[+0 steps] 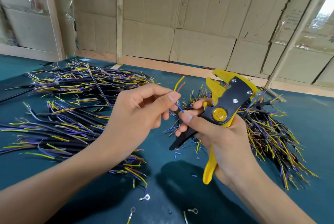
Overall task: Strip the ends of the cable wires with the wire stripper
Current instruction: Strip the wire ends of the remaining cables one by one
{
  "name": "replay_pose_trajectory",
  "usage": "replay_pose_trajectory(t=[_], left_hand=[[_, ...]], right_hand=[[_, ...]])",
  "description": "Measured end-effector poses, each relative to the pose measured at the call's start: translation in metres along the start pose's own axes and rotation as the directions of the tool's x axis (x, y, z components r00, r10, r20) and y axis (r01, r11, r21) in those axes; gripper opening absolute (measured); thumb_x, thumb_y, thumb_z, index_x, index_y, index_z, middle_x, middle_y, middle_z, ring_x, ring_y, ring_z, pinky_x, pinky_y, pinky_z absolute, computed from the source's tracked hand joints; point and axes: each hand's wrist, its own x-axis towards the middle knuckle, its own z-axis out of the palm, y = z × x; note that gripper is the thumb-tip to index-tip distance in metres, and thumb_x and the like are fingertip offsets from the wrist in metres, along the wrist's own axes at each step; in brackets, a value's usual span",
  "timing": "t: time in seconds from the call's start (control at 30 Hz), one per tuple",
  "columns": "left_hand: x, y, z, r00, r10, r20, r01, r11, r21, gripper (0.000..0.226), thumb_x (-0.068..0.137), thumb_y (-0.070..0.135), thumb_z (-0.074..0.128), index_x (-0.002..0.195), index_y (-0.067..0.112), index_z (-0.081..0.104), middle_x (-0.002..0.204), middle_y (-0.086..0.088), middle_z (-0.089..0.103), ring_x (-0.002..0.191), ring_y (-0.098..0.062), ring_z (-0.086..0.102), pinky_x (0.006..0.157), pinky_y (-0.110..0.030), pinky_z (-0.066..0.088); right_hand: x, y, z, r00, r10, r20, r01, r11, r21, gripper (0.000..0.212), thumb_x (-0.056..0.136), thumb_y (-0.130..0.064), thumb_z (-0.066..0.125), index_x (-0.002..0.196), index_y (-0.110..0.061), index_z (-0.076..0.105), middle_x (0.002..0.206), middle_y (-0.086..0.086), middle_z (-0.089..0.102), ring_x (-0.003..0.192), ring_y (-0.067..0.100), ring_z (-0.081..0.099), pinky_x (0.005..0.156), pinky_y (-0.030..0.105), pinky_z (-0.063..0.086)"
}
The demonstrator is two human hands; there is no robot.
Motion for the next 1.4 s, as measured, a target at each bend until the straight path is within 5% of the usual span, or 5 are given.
replay_pose_trajectory(t=[0.2,0.4,0.87,1.17,1.4], left_hand=[[-0.004,-0.002,0.004,0.996,-0.077,-0.037,0.067,0.973,-0.219,0.013,0.085,0.018,0.067,0.084,0.010,0.077,0.079,-0.018,0.068,0.061,-0.021,0.052,0.045,-0.024,0.031],[-0.002,-0.006,0.009,0.985,-0.127,-0.121,0.119,0.990,-0.070,0.015,0.091,0.007,0.065,0.078,0.008,0.073,0.066,-0.003,0.063,0.048,-0.014,0.038,0.044,-0.020,0.031],[0.021,0.013,-0.020,0.983,-0.182,-0.001,0.178,0.964,-0.200,0.025,0.083,0.003,0.065,0.061,0.013,0.073,0.055,-0.003,0.055,0.039,-0.010,0.032,0.048,-0.027,0.016],[0.019,0.009,-0.023,0.978,-0.194,0.081,0.204,0.970,-0.135,0.012,0.076,0.008,0.067,0.073,-0.002,0.072,0.055,-0.004,0.054,0.041,-0.011,0.031,0.045,-0.022,0.021],[0.017,0.012,-0.018,0.975,-0.200,0.098,0.212,0.968,-0.132,0.012,0.078,0.006,0.069,0.067,0.006,0.074,0.054,-0.004,0.053,0.041,-0.010,0.032,0.044,-0.022,0.022]], right_hand=[[-0.003,0.001,0.004,1.000,0.005,0.012,-0.005,0.999,0.048,0.021,0.074,0.004,0.075,0.089,-0.007,0.065,0.074,0.021,0.062,0.059,0.034,0.062,0.064,0.042,0.056],[-0.003,0.006,0.003,0.999,0.018,0.048,-0.018,1.000,-0.002,0.017,0.076,0.000,0.077,0.088,-0.008,0.068,0.071,0.016,0.064,0.060,0.035,0.062,0.065,0.048,0.057],[-0.001,-0.003,-0.010,0.908,0.292,0.302,-0.278,0.956,-0.089,0.017,0.082,-0.020,0.075,0.079,-0.003,0.071,0.075,0.024,0.064,0.070,0.045,0.070,0.067,0.051,0.059],[-0.004,0.001,-0.007,0.912,0.276,0.304,-0.247,0.960,-0.131,0.017,0.085,-0.009,0.069,0.074,0.003,0.064,0.069,0.026,0.063,0.062,0.044,0.070,0.054,0.030,0.056],[-0.003,-0.001,-0.008,0.904,0.309,0.296,-0.269,0.948,-0.170,0.028,0.073,-0.020,0.076,0.070,0.002,0.060,0.066,0.023,0.060,0.056,0.042,0.067,0.059,0.045,0.057]])
